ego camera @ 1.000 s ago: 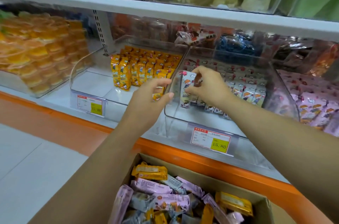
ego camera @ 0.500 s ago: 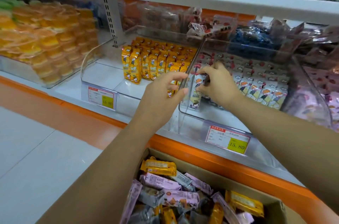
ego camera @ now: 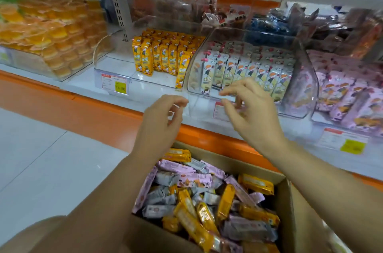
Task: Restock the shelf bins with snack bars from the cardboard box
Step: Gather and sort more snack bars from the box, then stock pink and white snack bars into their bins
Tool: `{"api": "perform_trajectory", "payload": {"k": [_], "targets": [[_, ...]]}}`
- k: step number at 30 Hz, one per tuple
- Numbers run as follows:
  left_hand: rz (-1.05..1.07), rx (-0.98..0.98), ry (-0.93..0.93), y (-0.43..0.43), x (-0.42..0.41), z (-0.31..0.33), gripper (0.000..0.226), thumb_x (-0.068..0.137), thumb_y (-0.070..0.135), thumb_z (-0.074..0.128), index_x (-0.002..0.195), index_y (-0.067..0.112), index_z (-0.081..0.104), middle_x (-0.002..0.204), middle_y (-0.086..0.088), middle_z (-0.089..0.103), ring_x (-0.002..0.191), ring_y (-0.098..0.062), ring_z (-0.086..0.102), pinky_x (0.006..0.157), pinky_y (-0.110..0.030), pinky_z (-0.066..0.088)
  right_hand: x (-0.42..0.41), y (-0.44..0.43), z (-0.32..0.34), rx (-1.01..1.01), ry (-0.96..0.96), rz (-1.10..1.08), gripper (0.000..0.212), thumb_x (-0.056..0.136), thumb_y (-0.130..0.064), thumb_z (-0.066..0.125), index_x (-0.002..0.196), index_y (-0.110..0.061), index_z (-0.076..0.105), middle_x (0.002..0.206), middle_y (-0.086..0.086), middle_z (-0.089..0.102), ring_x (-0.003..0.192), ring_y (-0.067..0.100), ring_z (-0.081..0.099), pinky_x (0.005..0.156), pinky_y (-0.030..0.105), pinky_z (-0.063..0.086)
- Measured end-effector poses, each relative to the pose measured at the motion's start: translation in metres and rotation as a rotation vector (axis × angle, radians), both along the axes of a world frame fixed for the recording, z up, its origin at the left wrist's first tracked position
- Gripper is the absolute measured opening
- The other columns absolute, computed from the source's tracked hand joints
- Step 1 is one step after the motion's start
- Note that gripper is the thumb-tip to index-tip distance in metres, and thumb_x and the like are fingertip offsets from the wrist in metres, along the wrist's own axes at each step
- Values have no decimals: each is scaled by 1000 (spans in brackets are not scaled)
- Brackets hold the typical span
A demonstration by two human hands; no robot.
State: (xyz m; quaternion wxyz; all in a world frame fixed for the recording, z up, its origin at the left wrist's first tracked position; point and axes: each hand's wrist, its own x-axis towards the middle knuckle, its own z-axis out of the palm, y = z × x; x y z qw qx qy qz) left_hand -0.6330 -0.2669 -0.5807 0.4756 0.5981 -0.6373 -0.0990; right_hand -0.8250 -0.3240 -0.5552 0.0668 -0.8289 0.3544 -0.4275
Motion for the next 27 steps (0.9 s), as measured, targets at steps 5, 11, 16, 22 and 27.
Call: {"api": "perform_trajectory", "payload": {"k": [5, 11, 16, 22, 27], "targets": [[8, 363, -83, 33, -6, -54, 15, 89, 43, 50, 98, 55, 53, 98, 24, 62, 92, 2, 60, 82, -27, 52, -45, 47, -67, 170, 80, 37, 15, 88, -17, 55, 96, -18, 66, 91, -11, 50, 67, 10, 50, 64, 28, 45], [-58, 599, -327, 37, -21, -77, 28, 96, 16, 55, 123, 17, 61, 125, 1, 57, 115, -11, 50, 85, -4, 28, -92, 48, -138, 649, 481, -53, 26, 90, -24, 59, 116, -23, 62, 114, -5, 61, 102, 18, 59, 84, 37, 50], [-146, 823, -468, 19, -20, -104, 37, 95, 21, 57, 131, 17, 54, 135, -7, 54, 112, -24, 57, 95, -37, 45, -100, 46, -173, 904, 681, 27, 39, 100, -40, 38, 137, -29, 44, 137, 2, 45, 109, 23, 55, 89, 40, 48], [-160, 873, -583, 13, -28, -124, 40, 93, 32, 57, 132, 27, 52, 127, 1, 60, 108, -18, 59, 88, -35, 47, -72, 50, -189, 949, 795, 55, 46, 102, -41, 29, 147, -35, 25, 141, 13, 39, 130, 32, 37, 101, 38, 35], [-159, 866, -718, 12, -30, -135, 41, 92, 33, 57, 133, 29, 50, 133, 3, 51, 121, -21, 47, 98, -39, 42, -63, 46, -187, 928, 698, 40, 24, 96, -43, 46, 113, -26, 44, 99, 3, 58, 96, 26, 51, 74, 33, 38]]}}
